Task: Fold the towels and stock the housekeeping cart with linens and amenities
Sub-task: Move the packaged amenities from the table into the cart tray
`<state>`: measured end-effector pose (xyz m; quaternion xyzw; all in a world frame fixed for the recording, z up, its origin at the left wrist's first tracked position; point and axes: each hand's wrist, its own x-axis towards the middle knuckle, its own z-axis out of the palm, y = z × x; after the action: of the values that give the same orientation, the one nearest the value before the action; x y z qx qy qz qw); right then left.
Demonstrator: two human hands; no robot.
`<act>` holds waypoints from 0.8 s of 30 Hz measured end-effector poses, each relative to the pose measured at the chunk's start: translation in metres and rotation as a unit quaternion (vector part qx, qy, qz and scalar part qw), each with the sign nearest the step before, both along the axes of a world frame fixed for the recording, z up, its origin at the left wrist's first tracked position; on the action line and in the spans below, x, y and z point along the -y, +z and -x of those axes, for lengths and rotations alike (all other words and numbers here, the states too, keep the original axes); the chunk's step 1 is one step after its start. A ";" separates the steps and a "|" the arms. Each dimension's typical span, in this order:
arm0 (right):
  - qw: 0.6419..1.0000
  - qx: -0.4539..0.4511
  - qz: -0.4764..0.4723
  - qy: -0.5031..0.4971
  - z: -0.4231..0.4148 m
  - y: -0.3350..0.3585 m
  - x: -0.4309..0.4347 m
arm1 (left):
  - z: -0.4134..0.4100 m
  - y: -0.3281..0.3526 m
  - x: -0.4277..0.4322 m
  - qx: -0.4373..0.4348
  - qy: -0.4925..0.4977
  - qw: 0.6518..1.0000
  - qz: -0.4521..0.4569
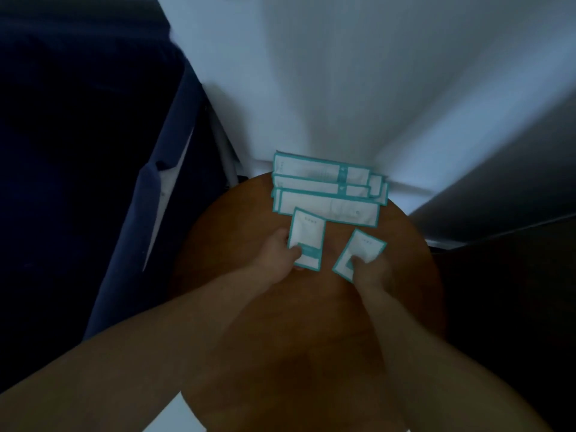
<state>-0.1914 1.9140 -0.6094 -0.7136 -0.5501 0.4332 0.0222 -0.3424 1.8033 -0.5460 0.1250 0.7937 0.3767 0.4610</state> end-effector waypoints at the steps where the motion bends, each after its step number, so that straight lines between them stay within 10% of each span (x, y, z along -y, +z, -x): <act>1: 1.000 -0.018 0.003 0.003 -0.003 0.005 0.004 | 0.000 0.007 0.003 -0.003 -0.002 1.000 -0.009; 24: 0.919 -0.190 -0.338 -0.072 -0.155 0.416 0.130 | -0.123 0.383 0.048 -0.165 -0.130 0.931 -0.298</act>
<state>-0.0363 1.7841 -0.1935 -0.6057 -0.5962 0.3462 0.3973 -0.2193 1.7549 -0.1632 0.4186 0.6869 0.5068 0.3100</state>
